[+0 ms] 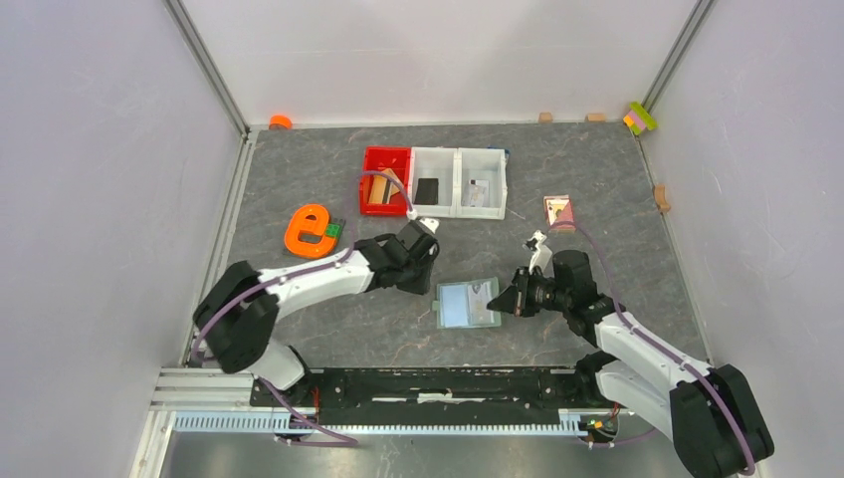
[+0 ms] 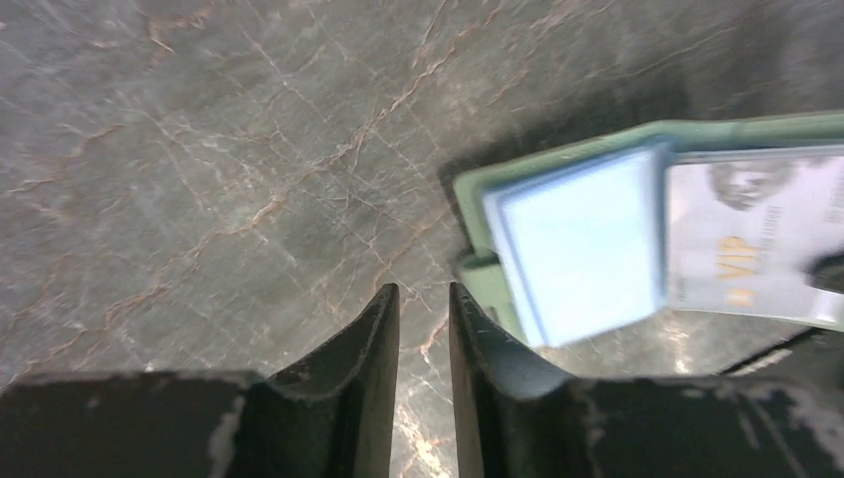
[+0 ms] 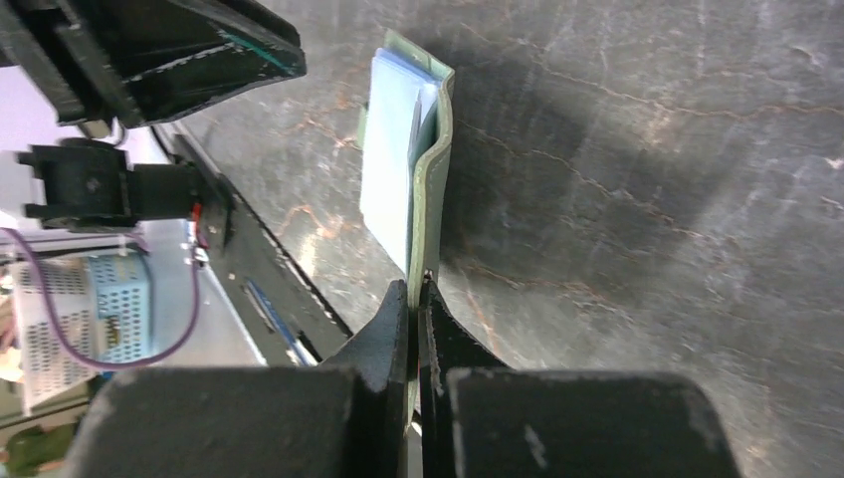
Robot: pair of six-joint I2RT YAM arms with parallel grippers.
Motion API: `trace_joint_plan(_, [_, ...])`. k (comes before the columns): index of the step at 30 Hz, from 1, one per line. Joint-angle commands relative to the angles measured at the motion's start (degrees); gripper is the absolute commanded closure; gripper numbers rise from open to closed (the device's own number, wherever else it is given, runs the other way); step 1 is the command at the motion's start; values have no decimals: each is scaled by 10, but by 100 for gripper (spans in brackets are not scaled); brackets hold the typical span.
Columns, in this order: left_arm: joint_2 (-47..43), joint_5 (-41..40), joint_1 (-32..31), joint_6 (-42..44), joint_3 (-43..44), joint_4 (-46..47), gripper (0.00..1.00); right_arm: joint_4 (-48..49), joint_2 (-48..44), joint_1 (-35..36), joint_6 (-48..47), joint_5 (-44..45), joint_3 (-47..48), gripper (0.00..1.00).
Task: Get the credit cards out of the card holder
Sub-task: Remove the credit card from the card holder.
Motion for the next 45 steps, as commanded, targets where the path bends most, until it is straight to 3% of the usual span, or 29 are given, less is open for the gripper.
trace_joint_plan(1, [-84,8,9,3,-13,1,67,115,-14,-2,90,-36,-1,100])
trace_joint_plan(4, [-118,84,19,-8,-47,45,64,139,-17,-1,116,-39,-10,100])
trace_joint_plan(10, [-129,237,42,-70,-146,234,63,197,-6,-1,151,-43,-46,100])
trace_joint_plan(18, [-33,239,31,-70,-130,246,65,193,42,0,78,-27,-65,99])
trace_joint_plan(22, [27,167,22,-35,-79,131,67,153,59,1,27,-21,-48,81])
trace_joint_plan(26, [51,148,18,-24,-64,102,69,132,91,1,-20,-25,-30,62])
trace_joint_plan(27, [53,144,18,-23,-62,99,69,115,105,1,-43,-20,-19,61])
trace_joint_plan(32, [59,111,18,-7,-46,64,70,78,127,0,-82,-4,16,71])
trace_joint_plan(35, [52,117,17,-5,-41,62,71,56,120,1,-91,5,28,91])
trace_joint_plan(37, [33,128,15,-10,-44,75,71,62,112,1,-79,-5,27,99])
trace_joint_plan(45, [-91,173,16,-51,-73,133,66,207,67,1,75,-85,-30,100])
